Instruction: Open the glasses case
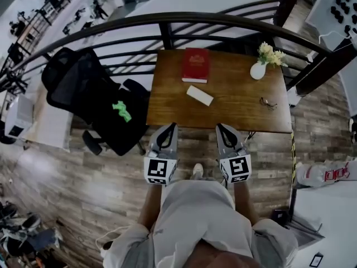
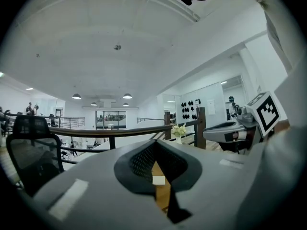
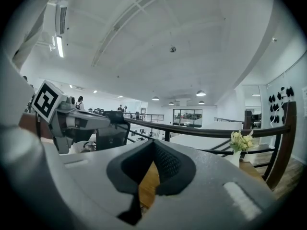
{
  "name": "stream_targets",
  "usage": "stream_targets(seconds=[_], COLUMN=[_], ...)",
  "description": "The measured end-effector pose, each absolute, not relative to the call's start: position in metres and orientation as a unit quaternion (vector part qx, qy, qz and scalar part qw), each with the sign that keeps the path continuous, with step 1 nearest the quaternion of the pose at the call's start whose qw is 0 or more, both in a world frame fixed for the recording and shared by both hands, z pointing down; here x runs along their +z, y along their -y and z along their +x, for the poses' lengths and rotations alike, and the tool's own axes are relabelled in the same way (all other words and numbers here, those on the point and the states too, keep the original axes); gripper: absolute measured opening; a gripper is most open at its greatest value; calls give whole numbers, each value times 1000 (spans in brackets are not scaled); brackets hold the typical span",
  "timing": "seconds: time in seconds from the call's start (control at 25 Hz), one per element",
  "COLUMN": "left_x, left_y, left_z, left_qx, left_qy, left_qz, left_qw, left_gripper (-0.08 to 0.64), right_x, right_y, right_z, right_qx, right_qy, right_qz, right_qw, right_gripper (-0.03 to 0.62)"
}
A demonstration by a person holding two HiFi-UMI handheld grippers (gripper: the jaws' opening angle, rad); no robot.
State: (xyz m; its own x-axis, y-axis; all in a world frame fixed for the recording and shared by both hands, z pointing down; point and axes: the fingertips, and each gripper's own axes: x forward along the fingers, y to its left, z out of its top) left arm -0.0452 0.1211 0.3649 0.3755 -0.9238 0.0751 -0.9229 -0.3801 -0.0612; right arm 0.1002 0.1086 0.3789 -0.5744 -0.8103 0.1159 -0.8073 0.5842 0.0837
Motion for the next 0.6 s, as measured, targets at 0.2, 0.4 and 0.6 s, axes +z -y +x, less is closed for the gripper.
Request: stream_targets(seconds=[0.2,0.4,0.6], left_x=[368,369,371], left_y=[-101,-83,-63], left_z=[-44,-39,-42], left_qx=[-56,-57,-56], left_qy=[-569,-572,-568], left_qz=[-820,-819,-821], left_qw=[5,5,4], left_gripper=[20,20,20], right_x=[383,383,383], right_y=[-82,-63,-43], right_z=[102,105,101], right_qx=[-6,-3,-4], right_qy=[895,896,895], right_qz=[441,439,441], right_qw=[70,67,68], right_gripper=[3,3,3])
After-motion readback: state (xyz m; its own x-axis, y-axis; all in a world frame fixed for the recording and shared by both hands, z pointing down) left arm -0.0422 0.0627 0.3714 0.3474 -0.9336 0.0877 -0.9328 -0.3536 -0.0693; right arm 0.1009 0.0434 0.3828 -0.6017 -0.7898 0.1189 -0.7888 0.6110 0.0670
